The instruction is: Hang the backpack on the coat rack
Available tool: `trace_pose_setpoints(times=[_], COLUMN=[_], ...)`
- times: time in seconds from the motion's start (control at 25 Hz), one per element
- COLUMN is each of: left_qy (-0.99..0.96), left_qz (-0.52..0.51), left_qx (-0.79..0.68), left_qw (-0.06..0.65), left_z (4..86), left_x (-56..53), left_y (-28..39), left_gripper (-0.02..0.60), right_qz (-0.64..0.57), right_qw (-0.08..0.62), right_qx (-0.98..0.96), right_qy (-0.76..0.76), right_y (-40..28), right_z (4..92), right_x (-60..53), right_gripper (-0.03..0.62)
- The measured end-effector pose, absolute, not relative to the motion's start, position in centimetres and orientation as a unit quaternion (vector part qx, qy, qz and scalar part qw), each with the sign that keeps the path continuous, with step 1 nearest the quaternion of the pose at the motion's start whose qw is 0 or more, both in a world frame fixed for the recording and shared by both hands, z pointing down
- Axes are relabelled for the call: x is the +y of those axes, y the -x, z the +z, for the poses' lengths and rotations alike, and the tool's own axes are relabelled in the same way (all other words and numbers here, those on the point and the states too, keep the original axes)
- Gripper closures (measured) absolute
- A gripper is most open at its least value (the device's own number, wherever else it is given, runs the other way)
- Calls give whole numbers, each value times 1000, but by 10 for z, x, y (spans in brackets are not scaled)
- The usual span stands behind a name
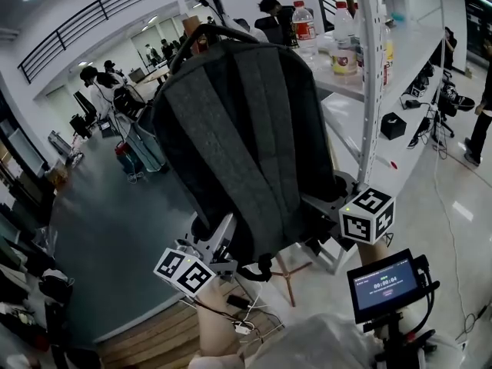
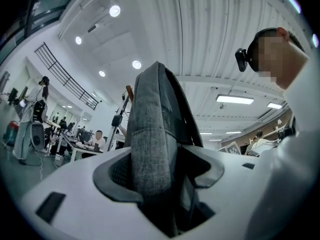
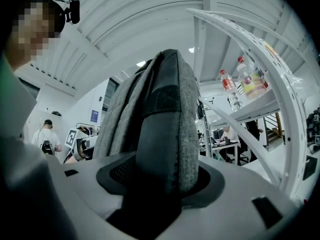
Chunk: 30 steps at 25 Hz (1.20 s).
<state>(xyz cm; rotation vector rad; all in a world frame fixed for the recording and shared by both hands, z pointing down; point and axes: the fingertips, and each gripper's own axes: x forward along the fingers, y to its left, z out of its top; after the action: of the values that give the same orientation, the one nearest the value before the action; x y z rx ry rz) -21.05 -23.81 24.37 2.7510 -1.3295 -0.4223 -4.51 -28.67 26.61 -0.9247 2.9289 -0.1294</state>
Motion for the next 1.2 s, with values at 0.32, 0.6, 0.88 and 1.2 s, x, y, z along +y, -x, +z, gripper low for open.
trace_pose_setpoints(times=[0.32, 0.6, 0.88, 1.2], left_qy=[-878, -869, -870, -858], left_qz=[-134, -139, -156, -172], left_qx=[-446, -474, -467, -483], left_qw=[114, 26, 18, -8], left_z=[274, 301, 306, 314], left_x=[-254, -281, -299, -282], left_y=[223, 231, 224, 221], left_gripper=[310, 304, 305, 305], right_qz=[-89, -45, -16, 20], right_qw=[-33, 33, 63, 87], right_qx=[955, 948, 943, 934], right_qy=[282, 312, 326, 346], right_y=[57, 67, 59, 54], right_z=[294, 331, 334, 336], right_x=[-299, -345, -366, -357], right_gripper=[329, 329, 329, 328])
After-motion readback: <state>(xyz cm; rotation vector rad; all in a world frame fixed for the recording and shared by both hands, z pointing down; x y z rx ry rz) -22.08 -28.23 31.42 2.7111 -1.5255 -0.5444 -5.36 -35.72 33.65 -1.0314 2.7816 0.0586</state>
